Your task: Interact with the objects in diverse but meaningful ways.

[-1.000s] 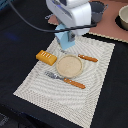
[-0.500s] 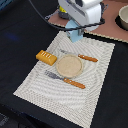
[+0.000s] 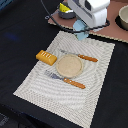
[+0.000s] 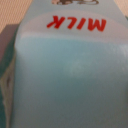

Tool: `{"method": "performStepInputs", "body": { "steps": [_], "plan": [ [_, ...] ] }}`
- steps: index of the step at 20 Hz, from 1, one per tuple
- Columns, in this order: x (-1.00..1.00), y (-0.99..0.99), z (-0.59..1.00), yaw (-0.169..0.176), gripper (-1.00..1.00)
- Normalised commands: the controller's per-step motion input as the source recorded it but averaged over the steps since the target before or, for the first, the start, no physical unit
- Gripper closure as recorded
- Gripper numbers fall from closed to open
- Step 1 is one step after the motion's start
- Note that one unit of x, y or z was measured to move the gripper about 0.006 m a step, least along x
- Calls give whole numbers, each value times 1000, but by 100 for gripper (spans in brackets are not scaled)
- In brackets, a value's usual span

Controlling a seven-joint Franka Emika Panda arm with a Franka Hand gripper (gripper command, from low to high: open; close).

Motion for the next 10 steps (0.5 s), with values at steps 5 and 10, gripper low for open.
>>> {"method": "performStepInputs", "body": {
  "steps": [5,10],
  "plan": [
    [42,139,-265,22,100],
    [-4,128,-226,14,100]
  ]
}}
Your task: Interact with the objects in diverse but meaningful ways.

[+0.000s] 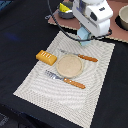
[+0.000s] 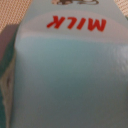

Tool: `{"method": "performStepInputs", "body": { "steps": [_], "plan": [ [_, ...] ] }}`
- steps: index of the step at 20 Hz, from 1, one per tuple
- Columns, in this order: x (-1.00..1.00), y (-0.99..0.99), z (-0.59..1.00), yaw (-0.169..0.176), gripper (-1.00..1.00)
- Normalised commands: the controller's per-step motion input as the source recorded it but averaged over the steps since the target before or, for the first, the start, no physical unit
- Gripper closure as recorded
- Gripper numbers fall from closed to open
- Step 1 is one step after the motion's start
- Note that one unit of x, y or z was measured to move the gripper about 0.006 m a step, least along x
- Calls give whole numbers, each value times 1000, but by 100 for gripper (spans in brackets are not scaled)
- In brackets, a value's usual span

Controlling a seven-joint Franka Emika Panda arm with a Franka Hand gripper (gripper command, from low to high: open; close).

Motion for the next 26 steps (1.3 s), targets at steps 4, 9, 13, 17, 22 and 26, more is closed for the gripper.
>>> {"method": "performStepInputs", "body": {
  "steps": [4,9,13,17,22,26],
  "plan": [
    [0,155,0,14,-100],
    [1,174,86,17,-100],
    [95,196,899,2,-100],
    [81,188,1000,-10,-100],
    [0,101,867,0,-100],
    [-1,42,166,0,-100]
  ]
}}
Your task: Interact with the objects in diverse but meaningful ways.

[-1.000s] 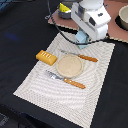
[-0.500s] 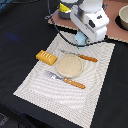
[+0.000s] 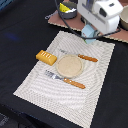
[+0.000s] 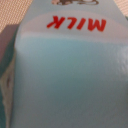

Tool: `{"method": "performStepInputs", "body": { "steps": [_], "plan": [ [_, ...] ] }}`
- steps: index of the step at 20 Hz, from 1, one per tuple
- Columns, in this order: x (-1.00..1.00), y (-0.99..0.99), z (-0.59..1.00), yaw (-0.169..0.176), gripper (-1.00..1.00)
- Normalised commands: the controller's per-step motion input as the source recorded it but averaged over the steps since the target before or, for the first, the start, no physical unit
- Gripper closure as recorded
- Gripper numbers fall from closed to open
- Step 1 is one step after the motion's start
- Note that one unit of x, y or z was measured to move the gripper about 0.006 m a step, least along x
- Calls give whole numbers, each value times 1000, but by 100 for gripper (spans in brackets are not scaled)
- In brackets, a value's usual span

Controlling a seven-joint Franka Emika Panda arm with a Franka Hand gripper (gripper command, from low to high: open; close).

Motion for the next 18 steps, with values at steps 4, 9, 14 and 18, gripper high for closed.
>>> {"method": "performStepInputs", "body": {
  "steps": [4,9,14,18],
  "plan": [
    [-181,0,-482,0,-100],
    [-367,0,-651,0,-100],
    [-361,0,-503,8,-100],
    [-354,30,-308,9,-100]
  ]
}}
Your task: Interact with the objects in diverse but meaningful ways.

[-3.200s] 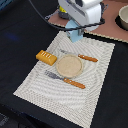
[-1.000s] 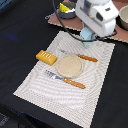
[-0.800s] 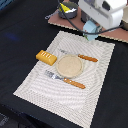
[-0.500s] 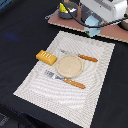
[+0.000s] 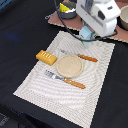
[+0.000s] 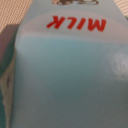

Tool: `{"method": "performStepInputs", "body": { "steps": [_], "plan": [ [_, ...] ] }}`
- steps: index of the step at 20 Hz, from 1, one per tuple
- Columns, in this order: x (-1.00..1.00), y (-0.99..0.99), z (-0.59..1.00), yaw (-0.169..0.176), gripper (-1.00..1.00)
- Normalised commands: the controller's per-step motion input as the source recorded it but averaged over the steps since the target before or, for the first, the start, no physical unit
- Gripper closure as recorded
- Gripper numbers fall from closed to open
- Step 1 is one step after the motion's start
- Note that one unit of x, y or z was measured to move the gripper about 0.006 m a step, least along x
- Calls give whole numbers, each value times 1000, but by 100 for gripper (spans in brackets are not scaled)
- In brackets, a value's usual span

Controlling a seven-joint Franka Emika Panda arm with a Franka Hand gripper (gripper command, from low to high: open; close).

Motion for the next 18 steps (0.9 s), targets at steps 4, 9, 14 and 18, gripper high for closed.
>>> {"method": "performStepInputs", "body": {
  "steps": [4,9,14,18],
  "plan": [
    [-186,61,-194,18,-100],
    [1,82,-298,5,-100],
    [5,77,-559,1,-100],
    [0,100,-380,0,-100]
  ]
}}
